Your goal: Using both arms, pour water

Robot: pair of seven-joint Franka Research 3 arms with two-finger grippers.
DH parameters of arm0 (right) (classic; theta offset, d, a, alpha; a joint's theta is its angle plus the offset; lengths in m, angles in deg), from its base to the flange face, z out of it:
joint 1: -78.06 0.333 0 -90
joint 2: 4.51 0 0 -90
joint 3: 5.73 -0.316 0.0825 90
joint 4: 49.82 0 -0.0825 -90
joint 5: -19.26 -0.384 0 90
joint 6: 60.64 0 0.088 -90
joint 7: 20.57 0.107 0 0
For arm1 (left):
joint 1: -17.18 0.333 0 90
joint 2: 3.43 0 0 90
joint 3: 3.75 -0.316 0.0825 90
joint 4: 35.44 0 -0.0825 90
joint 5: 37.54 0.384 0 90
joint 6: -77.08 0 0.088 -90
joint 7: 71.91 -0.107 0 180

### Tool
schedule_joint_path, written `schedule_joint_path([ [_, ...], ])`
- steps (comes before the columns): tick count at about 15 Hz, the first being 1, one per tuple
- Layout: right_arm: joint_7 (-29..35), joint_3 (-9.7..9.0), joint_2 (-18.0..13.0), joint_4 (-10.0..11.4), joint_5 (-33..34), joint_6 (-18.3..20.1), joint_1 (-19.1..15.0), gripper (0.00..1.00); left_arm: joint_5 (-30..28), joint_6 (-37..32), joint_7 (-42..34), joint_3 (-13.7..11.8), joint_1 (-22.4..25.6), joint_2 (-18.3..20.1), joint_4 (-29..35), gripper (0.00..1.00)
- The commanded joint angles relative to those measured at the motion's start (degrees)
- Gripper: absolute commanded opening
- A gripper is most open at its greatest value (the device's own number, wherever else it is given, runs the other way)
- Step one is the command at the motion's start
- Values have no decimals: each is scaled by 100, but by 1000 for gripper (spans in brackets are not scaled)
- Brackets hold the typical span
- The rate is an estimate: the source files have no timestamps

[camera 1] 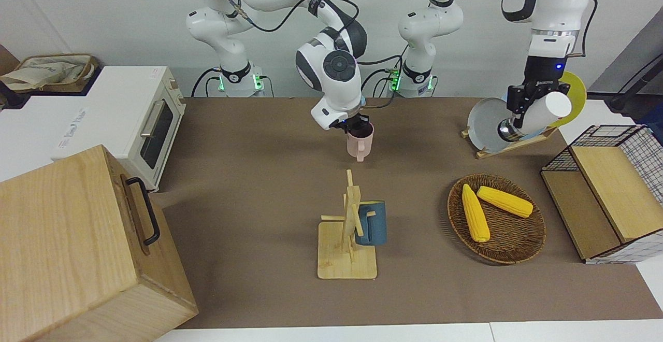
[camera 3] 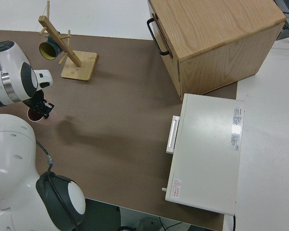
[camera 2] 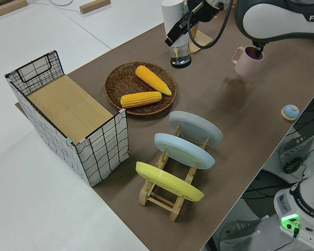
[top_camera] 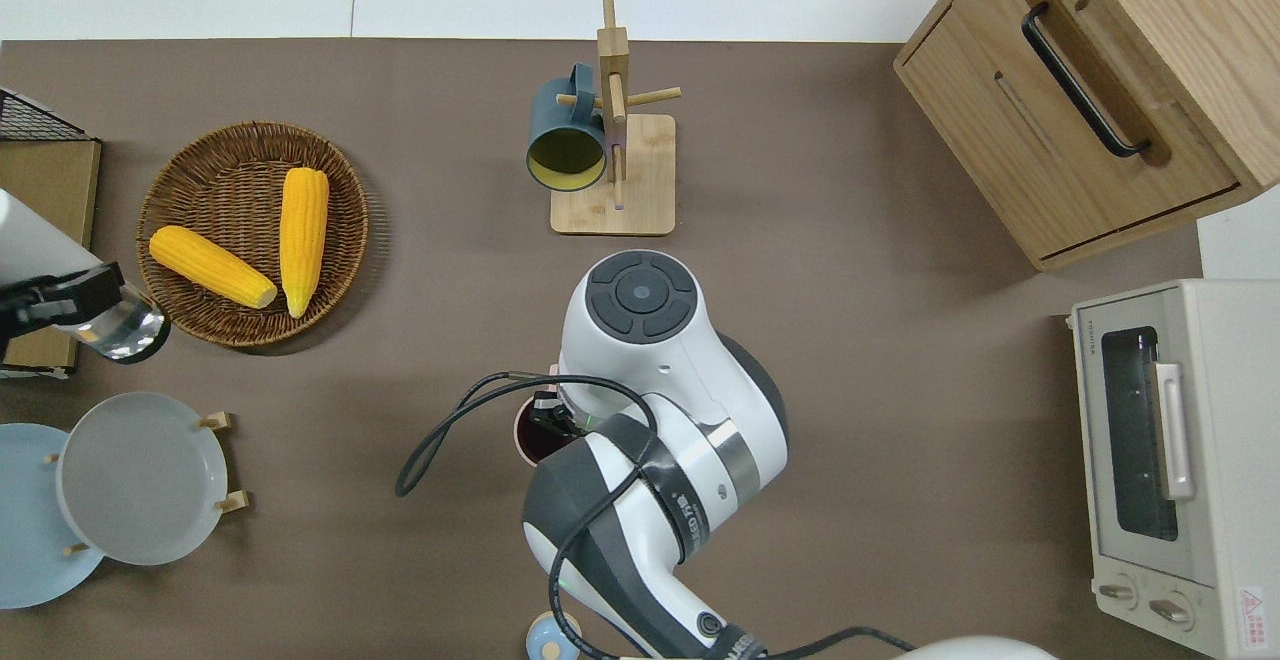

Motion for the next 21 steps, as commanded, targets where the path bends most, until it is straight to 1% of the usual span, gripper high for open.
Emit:
schedule_joint_path([
  [1, 523, 43, 523, -599, -337, -279, 193, 0, 80, 769, 212, 117, -56, 723, 1151, 0],
  [4, 612, 78, 761, -679, -521, -728, 352, 0, 62, 911, 221, 117, -293, 891, 1522, 0],
  [8, 770, 78, 1077, -723, -557, -1308, 510, 0, -139, 859, 292, 117, -426, 1023, 1610, 0],
  [9, 770, 87, 1130, -758, -557, -1370, 537, 0, -140, 850, 283, 117, -426, 1014, 1619, 0],
  [11, 770, 87, 1166, -793, -514, -1371, 546, 0, -140, 858, 283, 117, -426, 1014, 1619, 0],
  [12, 761, 87, 1166, -802, -487, -1345, 546, 300, -140, 850, 274, 117, -426, 1014, 1628, 0],
  [13, 752, 87, 1166, -802, -478, -1327, 546, 568, -140, 858, 265, 117, -426, 1014, 1637, 0],
  [14, 778, 87, 1166, -811, -426, -1309, 555, 996, -140, 858, 274, 117, -426, 1005, 1637, 0],
  [15, 787, 87, 1149, -811, -312, -1283, 607, 992, -140, 858, 265, 117, -426, 1005, 1645, 0],
  [16, 814, 87, 1131, -829, -268, -1266, 581, 992, -140, 867, 274, 117, -426, 1005, 1645, 0],
  [17, 866, 61, 1131, -951, -267, -1204, 546, 992, -140, 867, 274, 117, -426, 1005, 1645, 0],
  [18, 910, 43, 1122, -1056, -267, -1065, 494, 992, -140, 859, 274, 117, -434, 1005, 1654, 0],
  [20, 911, -35, 1017, -1197, -285, -775, 309, 992, -140, 858, 256, 117, -443, 997, 1663, 0],
  [21, 910, -149, 877, -1207, -276, -643, 152, 992, -140, 858, 256, 117, -496, 996, 1672, 0],
])
